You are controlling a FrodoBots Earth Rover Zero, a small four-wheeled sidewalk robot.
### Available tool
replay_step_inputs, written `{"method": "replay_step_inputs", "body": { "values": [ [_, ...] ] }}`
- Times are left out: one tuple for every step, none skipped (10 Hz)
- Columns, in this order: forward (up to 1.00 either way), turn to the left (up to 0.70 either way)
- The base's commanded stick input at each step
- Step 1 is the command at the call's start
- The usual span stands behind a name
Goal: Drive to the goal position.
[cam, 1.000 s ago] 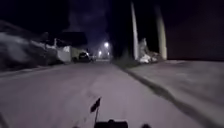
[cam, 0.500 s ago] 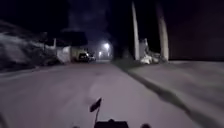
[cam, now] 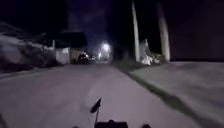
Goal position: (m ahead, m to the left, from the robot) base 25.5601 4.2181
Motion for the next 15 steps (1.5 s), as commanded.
{"method": "replay_step_inputs", "body": {
  "values": [
    [0.50,0.00],
    [0.50,0.00],
    [0.50,0.00],
    [0.50,0.00],
    [0.50,0.00],
    [0.50,0.00],
    [0.50,0.00],
    [0.50,0.00],
    [0.50,0.00],
    [0.50,0.00],
    [0.50,0.00],
    [0.50,0.00],
    [0.50,0.00],
    [0.50,0.00],
    [0.50,0.00]
  ]
}}
